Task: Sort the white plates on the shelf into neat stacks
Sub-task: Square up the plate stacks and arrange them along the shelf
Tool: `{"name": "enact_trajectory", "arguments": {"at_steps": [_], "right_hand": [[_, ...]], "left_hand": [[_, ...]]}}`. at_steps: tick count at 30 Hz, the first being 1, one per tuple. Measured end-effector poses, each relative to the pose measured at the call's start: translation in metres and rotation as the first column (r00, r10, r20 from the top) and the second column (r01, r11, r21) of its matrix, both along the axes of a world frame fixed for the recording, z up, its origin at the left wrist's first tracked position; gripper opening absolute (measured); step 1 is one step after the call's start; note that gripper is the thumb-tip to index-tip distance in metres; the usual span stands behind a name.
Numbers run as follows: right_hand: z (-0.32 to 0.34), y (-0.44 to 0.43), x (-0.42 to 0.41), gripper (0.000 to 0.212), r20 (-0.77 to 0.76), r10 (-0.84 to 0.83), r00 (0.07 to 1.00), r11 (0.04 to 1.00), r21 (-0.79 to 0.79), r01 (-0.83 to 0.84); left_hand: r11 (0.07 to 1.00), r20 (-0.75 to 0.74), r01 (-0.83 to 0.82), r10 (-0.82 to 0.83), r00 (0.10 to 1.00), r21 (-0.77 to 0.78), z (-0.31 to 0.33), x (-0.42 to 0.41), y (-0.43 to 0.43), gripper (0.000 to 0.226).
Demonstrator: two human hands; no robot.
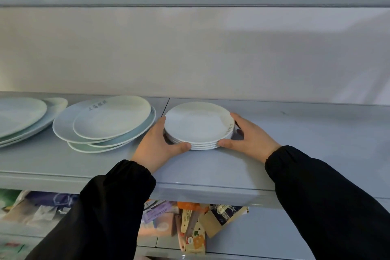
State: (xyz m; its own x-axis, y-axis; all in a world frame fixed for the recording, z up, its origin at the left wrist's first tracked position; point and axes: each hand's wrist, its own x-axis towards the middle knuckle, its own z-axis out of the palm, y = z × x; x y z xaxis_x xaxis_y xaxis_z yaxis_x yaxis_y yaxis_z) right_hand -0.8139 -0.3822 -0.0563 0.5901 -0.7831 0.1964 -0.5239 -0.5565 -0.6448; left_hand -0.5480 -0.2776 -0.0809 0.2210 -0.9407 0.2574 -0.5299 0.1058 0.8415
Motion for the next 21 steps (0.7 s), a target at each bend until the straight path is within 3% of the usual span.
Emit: {"name": "enact_trajectory", "arguments": {"at_steps": [3, 6, 14, 17, 21], "right_hand": [[-0.006, -0.006, 0.0, 0.099, -0.032, -0.005, 0.999, 1.0, -0.007, 0.004], [-0.009, -0.01, 0.001, 0.106, -0.047, -0.025, 0.999, 1.0, -0.007, 0.025], [-0.007, -0.009, -0.002, 0.089, 0.015, 0.007, 1.0, 1.0, 0.001, -0.007], [-0.005, -0.007, -0.004, 0.076, 0.059, 0.007, 0.998, 1.0, 0.013, -0.007], [-0.006, -0.006, -0.005, 0.081, 0.101, -0.019, 0.995, 0.999, 0.053, 0.014]], "left_hand": [[1.0, -0.039, -0.024, 0.024, 0.999, 0.003, -0.002, 0.001, 0.0, 0.113], [1.0, -0.031, -0.007, 0.007, 1.0, -0.006, -0.002, 0.0, 0.0, 0.093], [1.0, -0.014, -0.004, 0.004, 1.0, 0.019, -0.004, 0.005, -0.004, 0.095], [0.999, -0.029, -0.012, 0.014, 0.999, 0.05, -0.007, 0.008, -0.005, 0.111], [0.996, -0.079, -0.019, 0.026, 0.996, 0.088, -0.01, 0.011, -0.006, 0.123]]}}
